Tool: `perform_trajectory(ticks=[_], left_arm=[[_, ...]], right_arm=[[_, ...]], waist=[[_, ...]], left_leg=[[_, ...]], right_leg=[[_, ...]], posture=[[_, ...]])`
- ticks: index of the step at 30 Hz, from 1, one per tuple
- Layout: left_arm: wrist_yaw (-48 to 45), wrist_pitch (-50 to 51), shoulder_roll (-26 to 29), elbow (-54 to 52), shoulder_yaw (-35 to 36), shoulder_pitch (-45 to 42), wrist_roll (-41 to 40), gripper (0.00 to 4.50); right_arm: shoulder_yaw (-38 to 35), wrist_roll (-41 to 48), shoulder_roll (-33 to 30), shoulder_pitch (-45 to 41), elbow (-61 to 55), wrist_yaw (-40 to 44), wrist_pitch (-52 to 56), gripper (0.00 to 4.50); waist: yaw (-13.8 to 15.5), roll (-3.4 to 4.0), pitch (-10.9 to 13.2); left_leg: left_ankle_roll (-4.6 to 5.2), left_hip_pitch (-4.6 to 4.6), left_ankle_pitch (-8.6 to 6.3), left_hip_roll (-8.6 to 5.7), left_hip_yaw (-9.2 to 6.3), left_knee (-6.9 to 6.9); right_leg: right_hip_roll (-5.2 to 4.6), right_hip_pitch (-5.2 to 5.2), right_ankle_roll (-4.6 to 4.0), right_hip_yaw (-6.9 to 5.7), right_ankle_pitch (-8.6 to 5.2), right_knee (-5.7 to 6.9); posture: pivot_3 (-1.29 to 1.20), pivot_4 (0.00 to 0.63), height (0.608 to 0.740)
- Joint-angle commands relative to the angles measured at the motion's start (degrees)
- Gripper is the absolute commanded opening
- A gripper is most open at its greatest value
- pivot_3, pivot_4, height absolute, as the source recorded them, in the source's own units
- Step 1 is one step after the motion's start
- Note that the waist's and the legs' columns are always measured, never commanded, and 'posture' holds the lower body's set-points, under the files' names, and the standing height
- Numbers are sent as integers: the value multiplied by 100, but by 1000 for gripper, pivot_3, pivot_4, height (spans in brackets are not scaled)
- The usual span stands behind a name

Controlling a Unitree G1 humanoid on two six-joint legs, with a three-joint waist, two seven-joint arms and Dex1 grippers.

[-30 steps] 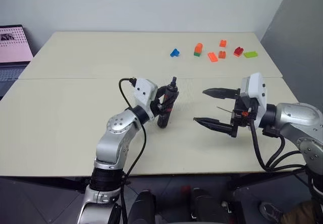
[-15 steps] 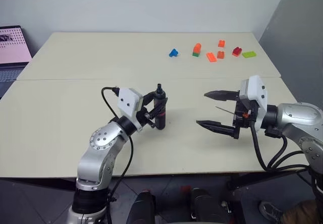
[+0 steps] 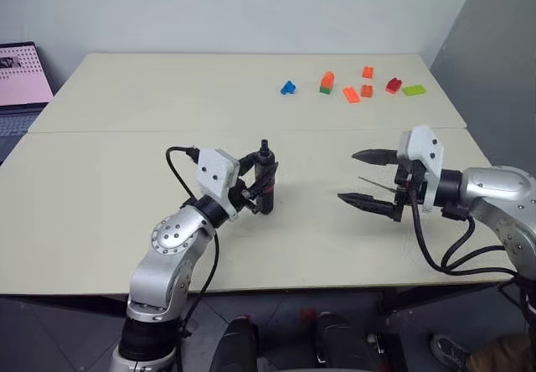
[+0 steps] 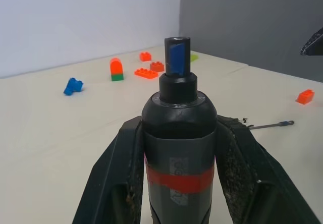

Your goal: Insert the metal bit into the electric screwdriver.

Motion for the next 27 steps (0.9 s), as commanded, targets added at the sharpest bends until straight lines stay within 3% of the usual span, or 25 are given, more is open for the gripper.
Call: perform_trajectory(ticks=[1,5,11,16,27], left_arm=[[167,-337,-215,-215,-20,-522,-19,1622],[243,-743,-492,143,-168,-850,127,1622],[108,-1425,-660,918,-537,-694,391,1622],[122,-1767,-721,1106,-596,-705,532,1622],[189,-2060,-764,1248,-665,-605,702,1622]], right_arm=[[-148,-418,-318,-296,399,15,-132,4500],[136,-791,-591,-651,1232,192,13,4500],[1270,-1834,-976,-1271,2495,1131,-396,4500],[1944,-2426,-656,-2217,3802,1617,-185,4500],[3003,-3753,434,-3781,6885,2709,-1028,4500]], waist=[[3,-2,1],[12,-2,1],[-15,1,3],[-28,3,5],[-16,5,6]], left_leg=[[0,-2,0,0,-1,1],[0,-7,0,-4,2,-3],[0,-2,0,-4,16,-21],[0,-4,0,-1,22,-27],[-1,-4,1,-11,25,-42]], right_leg=[[0,0,0,-2,0,-2],[-4,1,3,0,3,-20],[-6,-2,2,11,3,-31],[-6,-13,2,13,3,-29],[-18,-17,-26,13,20,-34]], posture=[[0,150,740],[0,150,740],[0,150,740],[0,150,740],[0,150,740]])
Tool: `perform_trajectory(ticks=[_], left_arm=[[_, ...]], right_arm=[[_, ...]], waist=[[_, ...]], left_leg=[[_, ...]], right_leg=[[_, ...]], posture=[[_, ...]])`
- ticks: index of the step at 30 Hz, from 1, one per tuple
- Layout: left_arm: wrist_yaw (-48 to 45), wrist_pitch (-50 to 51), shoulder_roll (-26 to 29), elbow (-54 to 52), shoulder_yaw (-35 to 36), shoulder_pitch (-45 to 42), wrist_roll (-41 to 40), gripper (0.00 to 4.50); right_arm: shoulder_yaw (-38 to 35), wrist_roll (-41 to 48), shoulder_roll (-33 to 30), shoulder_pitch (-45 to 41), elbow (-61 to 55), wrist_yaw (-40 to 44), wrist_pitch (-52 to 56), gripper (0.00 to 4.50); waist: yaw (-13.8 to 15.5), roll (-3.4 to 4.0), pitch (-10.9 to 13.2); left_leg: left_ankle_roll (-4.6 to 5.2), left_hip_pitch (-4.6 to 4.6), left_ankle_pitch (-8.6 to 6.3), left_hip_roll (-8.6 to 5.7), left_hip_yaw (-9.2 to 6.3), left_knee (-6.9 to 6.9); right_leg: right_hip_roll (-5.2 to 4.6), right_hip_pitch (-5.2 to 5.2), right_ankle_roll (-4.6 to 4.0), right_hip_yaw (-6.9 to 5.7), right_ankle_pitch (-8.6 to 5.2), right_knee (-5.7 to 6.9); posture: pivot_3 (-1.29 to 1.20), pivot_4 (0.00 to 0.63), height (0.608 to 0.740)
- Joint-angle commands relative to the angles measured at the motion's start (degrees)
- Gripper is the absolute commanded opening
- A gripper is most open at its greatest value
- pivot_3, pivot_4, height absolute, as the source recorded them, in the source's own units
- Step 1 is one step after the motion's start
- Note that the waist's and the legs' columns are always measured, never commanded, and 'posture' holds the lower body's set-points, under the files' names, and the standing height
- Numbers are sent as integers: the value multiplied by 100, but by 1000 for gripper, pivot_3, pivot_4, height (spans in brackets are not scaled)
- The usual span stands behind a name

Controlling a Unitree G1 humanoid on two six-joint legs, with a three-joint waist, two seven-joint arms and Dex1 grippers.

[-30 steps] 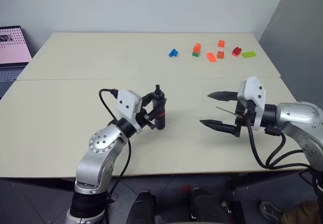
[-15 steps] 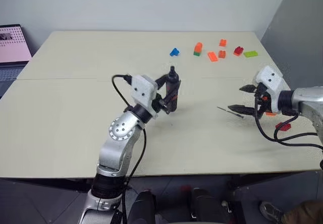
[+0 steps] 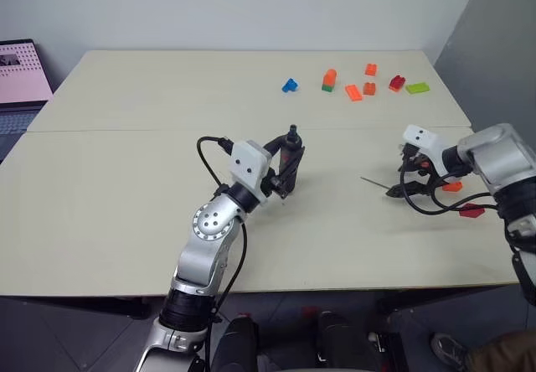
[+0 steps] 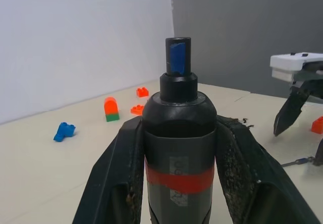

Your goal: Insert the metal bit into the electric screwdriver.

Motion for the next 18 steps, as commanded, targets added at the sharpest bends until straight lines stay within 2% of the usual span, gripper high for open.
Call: perform_trajectory(ticks=[1,6,9,11,18], left_arm=[[65,-304,-48,-177,3,-48,75,1622],[81,-340,-40,-179,34,9,120,1622],[85,-380,-25,-200,24,45,161,1622],[95,-400,-22,-203,19,50,177,1622],[149,-449,0,-240,13,105,261,1622]], right_arm=[[119,-426,235,-454,845,226,-427,4500],[176,-834,577,-771,1724,313,-842,4500],[174,-1061,813,-985,2253,281,-1057,4050],[148,-1179,903,-1070,2463,285,-1173,3443],[41,-1432,1157,-1069,2619,265,-1350,1949]], waist=[[-4,0,0],[-5,0,0],[-12,1,0],[-12,1,0],[-15,1,-1]], left_leg=[[0,-1,0,0,1,0],[-1,0,1,-1,1,-9],[-1,1,1,-1,3,-10],[-1,2,1,0,3,-11],[-1,4,1,1,2,-12]], right_leg=[[-1,-1,-1,0,1,0],[-2,-6,-4,0,2,2],[-2,-6,-4,1,3,2],[-2,-7,-5,0,3,3],[-2,-7,-6,-1,3,8]], posture=[[0,150,740],[0,150,740],[0,150,740],[0,150,740],[0,150,740]])
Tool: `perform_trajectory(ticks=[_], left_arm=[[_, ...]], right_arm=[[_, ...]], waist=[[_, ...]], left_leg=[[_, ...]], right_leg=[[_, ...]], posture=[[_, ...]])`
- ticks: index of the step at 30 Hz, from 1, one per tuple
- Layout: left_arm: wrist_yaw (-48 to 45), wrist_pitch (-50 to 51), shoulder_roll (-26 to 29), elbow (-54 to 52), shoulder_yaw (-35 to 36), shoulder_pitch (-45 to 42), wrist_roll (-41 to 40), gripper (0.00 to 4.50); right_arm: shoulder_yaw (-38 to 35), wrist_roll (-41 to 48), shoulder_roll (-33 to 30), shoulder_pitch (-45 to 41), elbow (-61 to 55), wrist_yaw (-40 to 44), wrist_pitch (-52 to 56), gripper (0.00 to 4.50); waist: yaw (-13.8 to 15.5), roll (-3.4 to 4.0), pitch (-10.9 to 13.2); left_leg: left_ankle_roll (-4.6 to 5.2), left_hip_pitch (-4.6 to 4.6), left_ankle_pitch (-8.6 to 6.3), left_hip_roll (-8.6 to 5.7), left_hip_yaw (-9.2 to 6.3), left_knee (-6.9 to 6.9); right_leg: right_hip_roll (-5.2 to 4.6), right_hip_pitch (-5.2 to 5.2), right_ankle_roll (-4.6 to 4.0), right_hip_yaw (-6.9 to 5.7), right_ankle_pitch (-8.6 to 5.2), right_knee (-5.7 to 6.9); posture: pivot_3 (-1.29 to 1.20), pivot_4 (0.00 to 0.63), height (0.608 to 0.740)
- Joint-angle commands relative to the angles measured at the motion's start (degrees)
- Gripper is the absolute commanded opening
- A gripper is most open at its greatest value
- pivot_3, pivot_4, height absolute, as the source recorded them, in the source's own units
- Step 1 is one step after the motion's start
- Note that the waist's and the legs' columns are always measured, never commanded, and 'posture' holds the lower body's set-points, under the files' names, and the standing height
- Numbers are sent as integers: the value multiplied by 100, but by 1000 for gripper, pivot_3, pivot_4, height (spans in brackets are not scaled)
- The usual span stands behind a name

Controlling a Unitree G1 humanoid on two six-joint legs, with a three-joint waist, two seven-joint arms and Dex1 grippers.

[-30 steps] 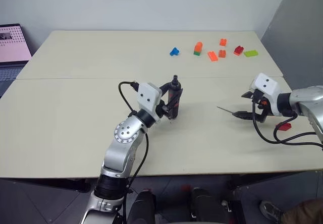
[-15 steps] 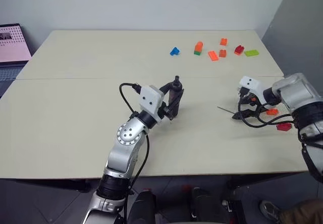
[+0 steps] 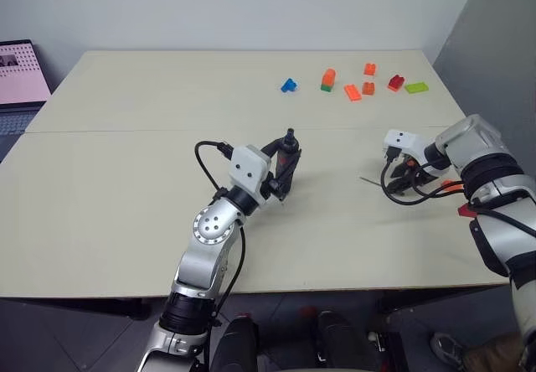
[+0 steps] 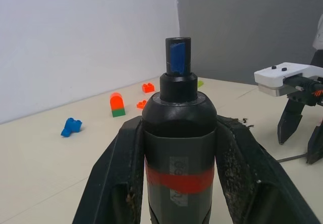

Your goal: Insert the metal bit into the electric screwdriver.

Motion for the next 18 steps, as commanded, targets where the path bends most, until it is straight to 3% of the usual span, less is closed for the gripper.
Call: perform_trajectory(ticks=[1,8,14,18], left_arm=[[38,-234,-4,-297,20,-2,26,1622],[1,-192,121,-369,90,69,6,1622],[-50,-33,169,-565,76,148,-89,1622],[-46,108,228,-697,118,216,-141,1622]], right_arm=[[-95,-107,140,46,47,72,-57,1704],[-245,-175,44,288,-308,250,-7,12],[-731,96,-125,353,-813,247,216,0],[-1511,752,-231,617,-1836,83,497,0]], waist=[[-4,0,0],[-7,0,-1],[-4,1,-1],[-6,1,0]], left_leg=[[0,1,0,0,0,0],[0,8,0,1,0,-1],[0,7,0,0,-1,-1],[0,2,0,0,1,-1]], right_leg=[[0,0,0,0,0,1],[1,5,0,-1,0,5],[1,4,-1,-1,0,6],[0,-1,0,2,0,6]], posture=[[0,150,740],[0,150,740],[0,150,740],[0,150,740]])
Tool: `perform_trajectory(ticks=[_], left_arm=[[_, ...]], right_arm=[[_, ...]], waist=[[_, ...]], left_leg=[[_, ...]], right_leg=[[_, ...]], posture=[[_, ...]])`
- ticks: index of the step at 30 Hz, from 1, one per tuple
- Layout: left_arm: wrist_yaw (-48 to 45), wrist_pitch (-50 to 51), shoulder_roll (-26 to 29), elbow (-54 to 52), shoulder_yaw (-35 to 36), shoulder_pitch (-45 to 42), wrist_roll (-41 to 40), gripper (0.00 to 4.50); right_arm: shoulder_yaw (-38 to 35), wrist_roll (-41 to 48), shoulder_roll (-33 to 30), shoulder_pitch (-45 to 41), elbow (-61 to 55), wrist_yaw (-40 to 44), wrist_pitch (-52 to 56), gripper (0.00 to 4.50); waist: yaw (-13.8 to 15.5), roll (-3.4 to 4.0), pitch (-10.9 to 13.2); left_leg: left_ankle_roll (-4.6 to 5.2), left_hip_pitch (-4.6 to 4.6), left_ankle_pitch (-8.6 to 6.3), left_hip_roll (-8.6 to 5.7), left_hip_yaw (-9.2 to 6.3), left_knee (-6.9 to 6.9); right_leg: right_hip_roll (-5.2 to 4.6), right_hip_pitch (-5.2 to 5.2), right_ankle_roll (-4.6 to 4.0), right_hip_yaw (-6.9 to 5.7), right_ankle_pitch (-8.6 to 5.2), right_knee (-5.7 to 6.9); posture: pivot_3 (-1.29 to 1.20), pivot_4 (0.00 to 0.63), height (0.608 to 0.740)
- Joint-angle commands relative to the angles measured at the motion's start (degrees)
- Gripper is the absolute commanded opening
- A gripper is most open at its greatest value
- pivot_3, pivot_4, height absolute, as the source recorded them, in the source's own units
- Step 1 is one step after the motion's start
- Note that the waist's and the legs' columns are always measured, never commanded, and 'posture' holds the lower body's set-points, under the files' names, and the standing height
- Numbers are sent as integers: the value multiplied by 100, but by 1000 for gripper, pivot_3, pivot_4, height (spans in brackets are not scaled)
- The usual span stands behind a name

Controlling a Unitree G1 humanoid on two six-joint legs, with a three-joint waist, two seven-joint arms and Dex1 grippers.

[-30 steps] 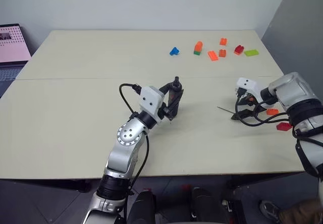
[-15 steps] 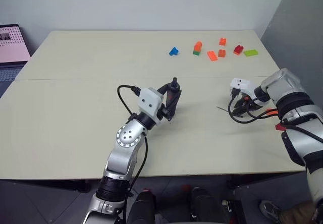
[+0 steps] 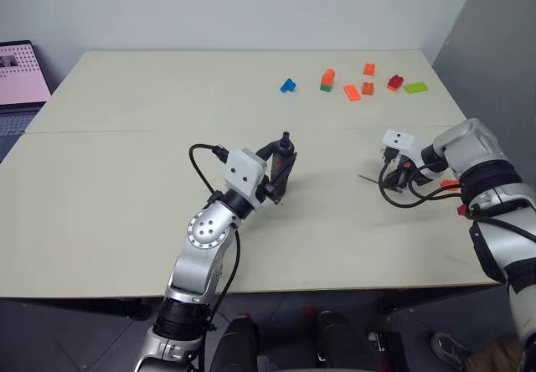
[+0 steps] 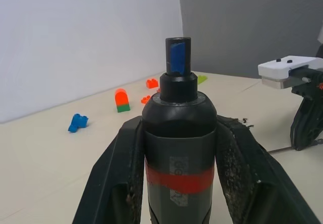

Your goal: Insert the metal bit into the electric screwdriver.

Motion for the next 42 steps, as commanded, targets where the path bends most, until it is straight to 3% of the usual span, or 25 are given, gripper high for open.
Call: perform_trajectory(ticks=[1,8,15,23,34,42], left_arm=[[-11,85,45,-487,102,6,-141,1622],[66,554,90,-867,300,35,-327,1622],[-78,951,302,-1096,505,184,-632,1622],[-22,967,247,-1071,398,142,-615,1622],[166,860,65,-960,336,166,-423,1622],[201,917,40,-968,351,232,-460,1622]], right_arm=[[-909,742,-151,170,-1208,-166,387,0],[-2825,2579,539,1538,-4394,-1253,836,0],[-3583,4081,1571,2066,-6257,-2591,2017,0],[-3397,4814,2311,2074,-6915,-3462,2166,0],[-2774,4635,2692,1987,-6789,-3979,1287,0],[-2416,4620,2914,2105,-6686,-3878,721,0]], waist=[[0,0,0],[13,-1,0],[11,0,0],[15,0,0],[10,0,0],[12,0,0]], left_leg=[[0,-3,0,0,-1,-1],[0,-8,0,0,-11,-4],[0,-6,1,1,-10,-1],[2,-3,2,5,-10,-1],[2,-5,2,6,-8,-5],[2,-7,2,7,-9,-6]], right_leg=[[0,-3,0,-1,0,1],[1,-5,1,-8,-1,8],[1,-7,1,-5,-1,17],[10,-7,7,-3,-5,19],[11,-12,4,-3,-4,19],[11,-14,4,-3,-4,18]], posture=[[0,150,740],[0,150,740],[0,150,740],[0,150,740],[0,150,740],[0,150,740]])
